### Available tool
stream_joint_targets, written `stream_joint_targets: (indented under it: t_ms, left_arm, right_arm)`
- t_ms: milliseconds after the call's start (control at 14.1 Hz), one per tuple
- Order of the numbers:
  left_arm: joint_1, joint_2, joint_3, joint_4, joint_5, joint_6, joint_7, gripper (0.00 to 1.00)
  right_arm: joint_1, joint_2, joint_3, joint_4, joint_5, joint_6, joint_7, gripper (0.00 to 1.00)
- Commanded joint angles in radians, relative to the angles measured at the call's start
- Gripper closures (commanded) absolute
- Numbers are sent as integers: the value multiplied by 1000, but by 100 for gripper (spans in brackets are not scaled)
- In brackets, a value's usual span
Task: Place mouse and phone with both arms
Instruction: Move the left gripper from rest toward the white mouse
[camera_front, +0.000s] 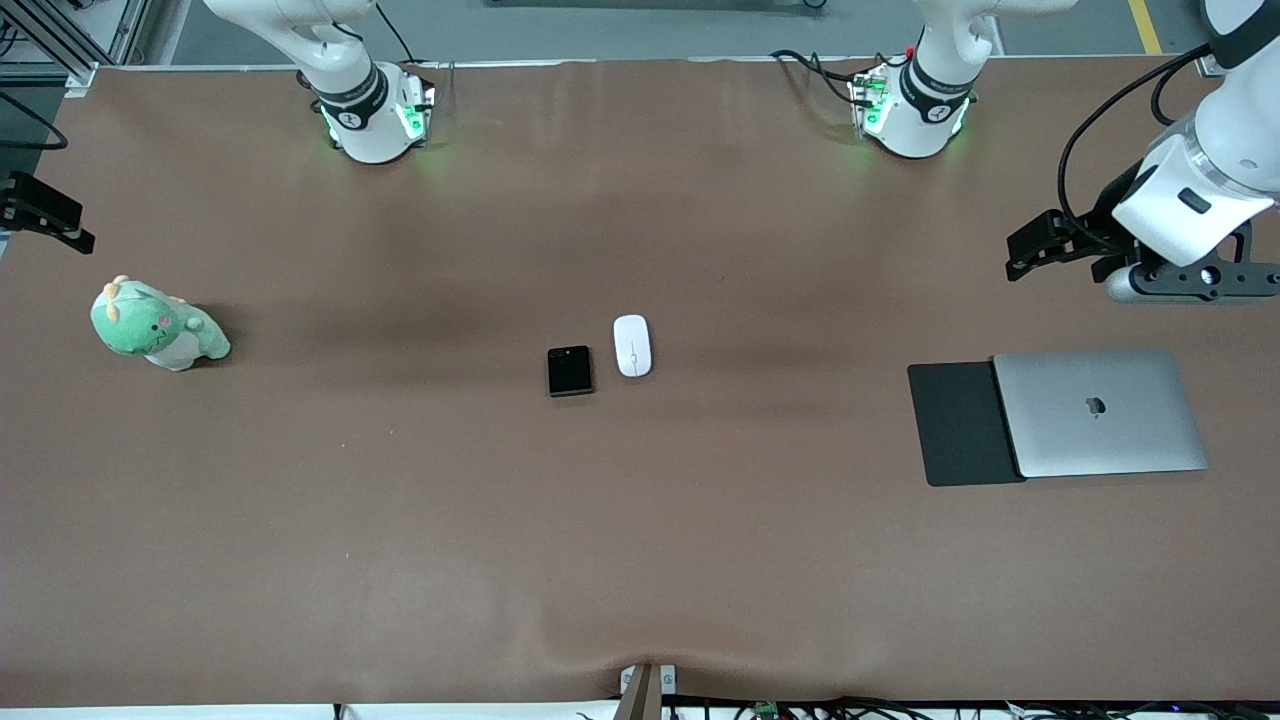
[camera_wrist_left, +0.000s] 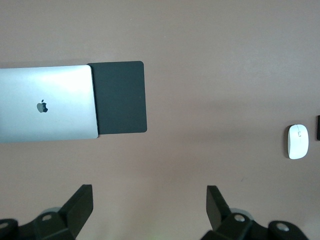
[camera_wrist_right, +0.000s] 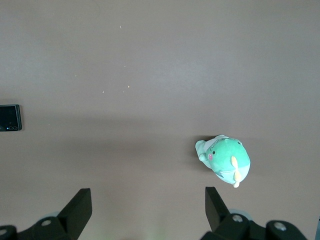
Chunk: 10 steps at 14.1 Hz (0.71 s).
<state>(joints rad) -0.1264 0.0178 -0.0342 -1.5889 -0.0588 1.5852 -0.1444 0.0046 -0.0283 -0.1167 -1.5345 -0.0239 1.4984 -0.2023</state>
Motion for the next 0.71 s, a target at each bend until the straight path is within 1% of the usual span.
stream_joint_targets:
  t_ms: [0,142,283,425,638]
  left_arm:
    - [2,-1,-6,-11,17,19,-9,0]
    - [4,1,-6,-11,16,19,-9,0]
    - [-1,5,-6,-13,17,24,-9,0]
    - [-10,4,-9,-49,16,73,-12,0]
    - [-15,13,-44,-91,16,139,-72,0]
  right_arm:
    - [-3,5,15,-6,11,15,14,0]
    - [-14,16,9,-3,62,68,14,0]
    - [-15,14,9,-3,64,59,14,0]
    - [-17,14,-6,-3,64,57,9,0]
    - [-12,14,-12,-3,61,59,12,0]
